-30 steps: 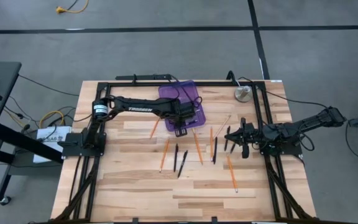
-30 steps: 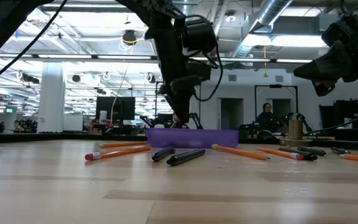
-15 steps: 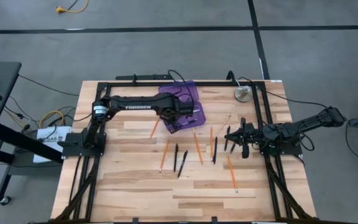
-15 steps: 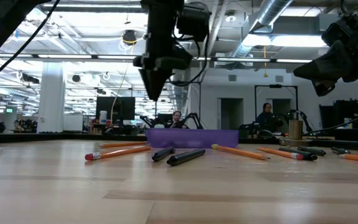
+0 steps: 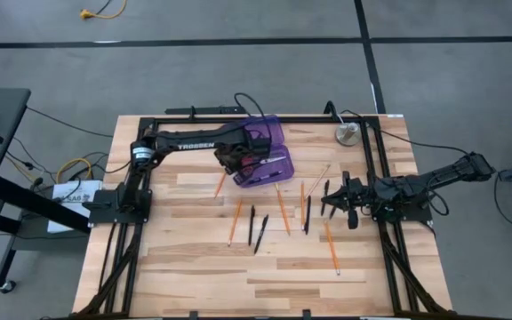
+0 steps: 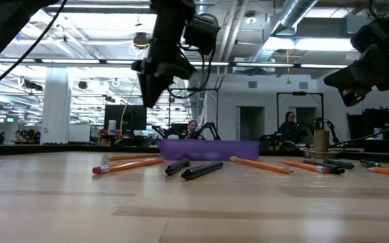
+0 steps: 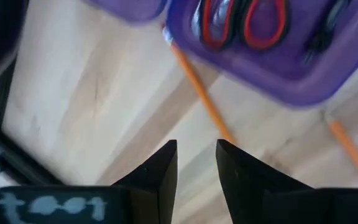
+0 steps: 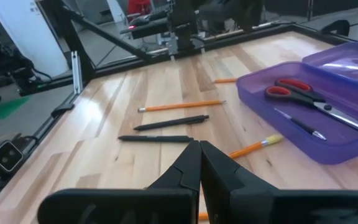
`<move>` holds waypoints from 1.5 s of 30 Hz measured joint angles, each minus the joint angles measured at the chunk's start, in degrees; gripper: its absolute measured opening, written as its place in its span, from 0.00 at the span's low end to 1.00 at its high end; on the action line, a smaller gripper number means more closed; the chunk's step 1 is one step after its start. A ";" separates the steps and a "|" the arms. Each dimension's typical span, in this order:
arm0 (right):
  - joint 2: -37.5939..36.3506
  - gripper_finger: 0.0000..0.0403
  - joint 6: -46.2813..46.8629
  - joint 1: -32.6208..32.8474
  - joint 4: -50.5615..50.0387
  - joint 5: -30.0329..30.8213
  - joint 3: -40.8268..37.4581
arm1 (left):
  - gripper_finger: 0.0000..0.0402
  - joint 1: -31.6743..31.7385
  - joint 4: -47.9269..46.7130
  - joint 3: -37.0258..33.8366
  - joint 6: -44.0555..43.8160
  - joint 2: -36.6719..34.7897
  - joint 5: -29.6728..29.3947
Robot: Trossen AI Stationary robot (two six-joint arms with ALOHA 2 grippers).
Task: Pick & place school supplies into a supply box
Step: Put the yellow pencil into the purple supply box
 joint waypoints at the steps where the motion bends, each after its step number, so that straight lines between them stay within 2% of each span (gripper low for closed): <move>1: -0.01 0.00 0.00 0.00 -0.03 -0.02 0.00 | 0.26 -0.29 -0.92 0.00 -0.34 -0.84 0.06; 5: -0.02 0.00 0.00 0.00 -0.37 -0.02 0.00 | 0.26 -2.00 -2.84 0.00 -2.51 -5.76 0.38; 8: -0.02 0.00 0.00 0.00 -0.55 -0.02 0.00 | 0.26 -3.50 -2.17 -0.98 -4.23 -11.14 4.60; 10: -0.02 0.00 0.00 0.00 -0.51 -0.02 0.00 | 0.26 -4.76 -1.58 -3.51 -6.18 -15.48 7.01; 13: -0.02 0.00 -0.01 -0.04 -0.45 -0.01 0.00 | 0.26 -6.42 -0.48 -10.10 -10.63 -21.96 7.51; 16: -0.02 0.00 -0.02 -0.04 -0.39 0.29 0.00 | 0.26 -6.95 7.41 -20.06 -12.98 -29.29 7.38; 21: -0.02 0.00 0.00 -0.04 -0.26 1.30 0.00 | 0.26 -3.13 28.55 -36.32 -13.71 -37.65 8.71; 24: -0.02 0.00 0.00 -0.04 -0.22 1.32 0.00 | 0.26 0.71 37.38 -41.96 -13.21 -37.81 9.24; 30: -0.02 0.00 0.02 -0.04 -0.33 1.32 0.00 | 0.26 6.43 44.60 -46.29 -13.25 -32.40 8.10; 36: -0.02 0.00 0.02 -0.04 -0.46 1.32 0.00 | 0.26 6.78 50.36 -46.38 -12.75 -26.17 7.35; 45: -0.02 0.00 0.55 -0.02 -1.31 1.12 0.00 | 0.26 5.59 51.78 -46.38 -10.64 -21.25 6.83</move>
